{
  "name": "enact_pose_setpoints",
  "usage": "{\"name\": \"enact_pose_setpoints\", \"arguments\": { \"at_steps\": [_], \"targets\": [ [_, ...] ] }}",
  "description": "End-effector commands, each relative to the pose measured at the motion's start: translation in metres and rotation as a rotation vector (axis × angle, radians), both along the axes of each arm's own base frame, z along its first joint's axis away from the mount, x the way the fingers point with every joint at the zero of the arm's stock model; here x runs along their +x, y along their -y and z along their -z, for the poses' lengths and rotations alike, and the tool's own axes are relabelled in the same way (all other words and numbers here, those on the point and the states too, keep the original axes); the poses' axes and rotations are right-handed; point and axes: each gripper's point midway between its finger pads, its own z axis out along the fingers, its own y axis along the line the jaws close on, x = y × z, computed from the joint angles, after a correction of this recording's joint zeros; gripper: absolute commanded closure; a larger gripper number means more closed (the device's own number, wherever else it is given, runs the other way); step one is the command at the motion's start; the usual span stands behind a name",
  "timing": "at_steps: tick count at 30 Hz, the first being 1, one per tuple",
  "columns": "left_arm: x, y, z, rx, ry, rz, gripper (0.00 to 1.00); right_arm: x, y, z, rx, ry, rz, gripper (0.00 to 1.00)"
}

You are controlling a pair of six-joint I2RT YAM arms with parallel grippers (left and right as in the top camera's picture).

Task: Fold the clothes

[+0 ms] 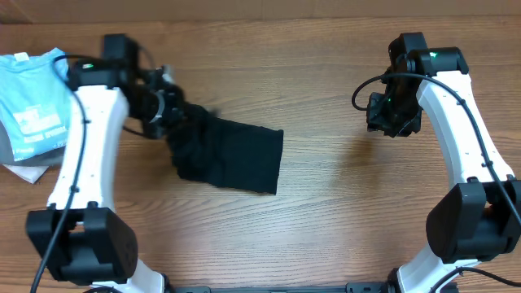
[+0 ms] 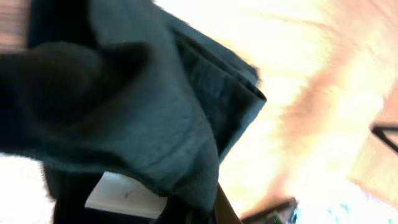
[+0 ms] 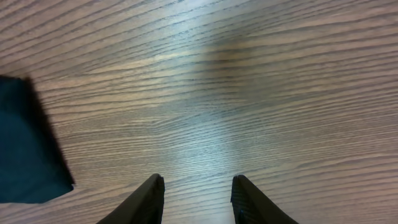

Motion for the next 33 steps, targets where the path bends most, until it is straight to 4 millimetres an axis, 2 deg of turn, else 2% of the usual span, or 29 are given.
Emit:
{"name": "enact_pose_setpoints", "arguments": {
  "at_steps": [1, 5, 8, 12, 18, 26, 30, 32, 33],
  "targets": [
    [-0.009, 0.056, -0.008, -0.03, 0.038, 0.156, 0.95, 0.004, 0.002, -0.013, -0.006, 0.044, -0.002, 0.61],
    [-0.021, 0.089, 0.006, 0.05, 0.024, 0.248, 0.89, 0.004, 0.002, -0.013, -0.006, 0.043, -0.002, 0.61],
    [-0.03, 0.113, 0.022, 0.101, -0.008, 0.299, 0.89, 0.003, 0.001, -0.013, -0.003, 0.04, -0.002, 0.61],
    [-0.042, 0.135, 0.046, 0.144, -0.061, 0.371, 0.88, 0.002, 0.001, -0.013, -0.004, 0.037, -0.002, 0.61],
    [-0.049, 0.159, 0.079, 0.161, -0.112, 0.432, 0.92, 0.002, 0.0, -0.013, 0.005, 0.035, -0.005, 0.61],
    [-0.04, 0.18, 0.103, 0.153, -0.111, 0.419, 0.9, 0.001, -0.002, -0.013, 0.012, 0.031, -0.006, 0.61],
    [-0.038, 0.189, 0.108, 0.148, -0.09, 0.433, 0.79, -0.001, -0.002, -0.013, 0.015, 0.026, -0.007, 0.61],
    [-0.038, 0.193, 0.112, 0.147, -0.087, 0.443, 0.64, -0.001, -0.005, -0.013, 0.029, 0.024, -0.007, 0.6],
    [-0.039, 0.194, 0.113, 0.148, -0.09, 0.447, 0.59, -0.001, -0.005, -0.013, 0.031, 0.024, -0.007, 0.61]
  ]
}}
